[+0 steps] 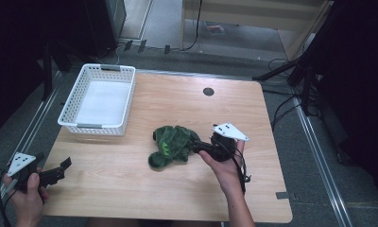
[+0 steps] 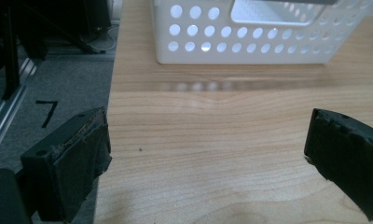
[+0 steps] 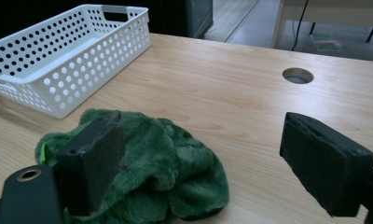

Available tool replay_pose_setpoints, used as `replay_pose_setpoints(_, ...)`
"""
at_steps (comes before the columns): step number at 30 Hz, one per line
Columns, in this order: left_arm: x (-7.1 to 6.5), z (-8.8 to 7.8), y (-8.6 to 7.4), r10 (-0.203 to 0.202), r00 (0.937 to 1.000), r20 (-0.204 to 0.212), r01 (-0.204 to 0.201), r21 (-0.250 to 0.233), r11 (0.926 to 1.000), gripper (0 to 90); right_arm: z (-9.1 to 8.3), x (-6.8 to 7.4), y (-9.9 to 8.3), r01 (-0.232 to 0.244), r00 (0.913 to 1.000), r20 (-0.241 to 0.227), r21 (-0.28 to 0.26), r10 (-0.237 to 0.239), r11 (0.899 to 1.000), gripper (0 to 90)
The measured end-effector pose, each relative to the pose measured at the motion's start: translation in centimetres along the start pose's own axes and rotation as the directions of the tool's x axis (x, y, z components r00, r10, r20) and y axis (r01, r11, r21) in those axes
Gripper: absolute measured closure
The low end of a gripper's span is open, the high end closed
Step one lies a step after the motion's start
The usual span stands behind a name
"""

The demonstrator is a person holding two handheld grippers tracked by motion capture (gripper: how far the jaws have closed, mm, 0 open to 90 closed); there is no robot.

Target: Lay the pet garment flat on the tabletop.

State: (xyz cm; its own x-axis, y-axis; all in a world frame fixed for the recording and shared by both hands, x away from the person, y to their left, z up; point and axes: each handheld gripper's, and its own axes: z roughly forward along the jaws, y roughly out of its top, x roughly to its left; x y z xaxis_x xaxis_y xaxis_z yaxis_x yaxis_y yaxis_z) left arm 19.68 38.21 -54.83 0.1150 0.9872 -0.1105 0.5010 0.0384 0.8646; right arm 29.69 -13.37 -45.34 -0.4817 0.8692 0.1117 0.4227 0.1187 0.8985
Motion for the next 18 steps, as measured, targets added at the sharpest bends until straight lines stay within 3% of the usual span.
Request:
replay_pose_setpoints(3,-1.2,0.4,1.0,-0.023,0.9995,0.023,0.024,-0.017,0.9996,0.6,1.0,-0.1,0.6,-0.045,0.9985,-0.030,0.043,0.046,0.998,14.7)
replay_pose_setpoints(5,-1.9,0.6,1.5,-0.028,0.9991,0.032,0.029,-0.024,0.9993,0.6,1.1,0.0,0.8,-0.045,0.9986,-0.024,0.050,0.046,0.998,14.7)
replay_pose_setpoints(6,-2.8,0.9,2.1,-0.036,0.9977,0.057,0.038,-0.036,0.9986,0.6,1.2,0.1,1.0,-0.037,0.9991,-0.018,0.047,0.038,0.998,14.7)
replay_pose_setpoints(7,-4.6,1.4,3.1,-0.016,0.9958,0.090,0.021,-0.053,0.9984,0.6,1.3,0.3,1.0,-0.034,0.9987,-0.036,0.043,0.036,0.998,14.7)
replay_pose_setpoints(10,-7.1,2.2,4.5,0.036,0.9913,0.127,-0.028,-0.067,0.9974,0.6,1.4,0.3,0.7,-0.027,0.9989,-0.035,0.058,0.029,0.998,14.7)
replay_pose_setpoints(13,-9.2,3.0,5.7,0.049,0.9823,0.181,-0.034,-0.085,0.9958,0.6,1.3,-0.1,0.2,-0.055,0.9974,-0.044,0.059,0.057,0.997,14.7)
replay_pose_setpoints(15,-10.7,3.4,6.2,0.053,0.9717,0.230,-0.034,-0.087,0.9956,0.6,1.2,-0.1,0.0,-0.057,0.9968,-0.052,0.068,0.061,0.996,15.1)
replay_pose_setpoints(16,-10.7,3.4,6.2,0.053,0.9717,0.230,-0.034,-0.087,0.9956,0.6,1.2,-0.1,0.0,-0.057,0.9968,-0.052,0.068,0.061,0.996,15.1)
replay_pose_setpoints(18,-12.8,3.9,6.3,0.079,0.9552,0.285,-0.059,-0.079,0.9951,0.6,1.2,0.0,-0.4,-0.043,0.9970,-0.061,0.079,0.047,0.996,16.8)
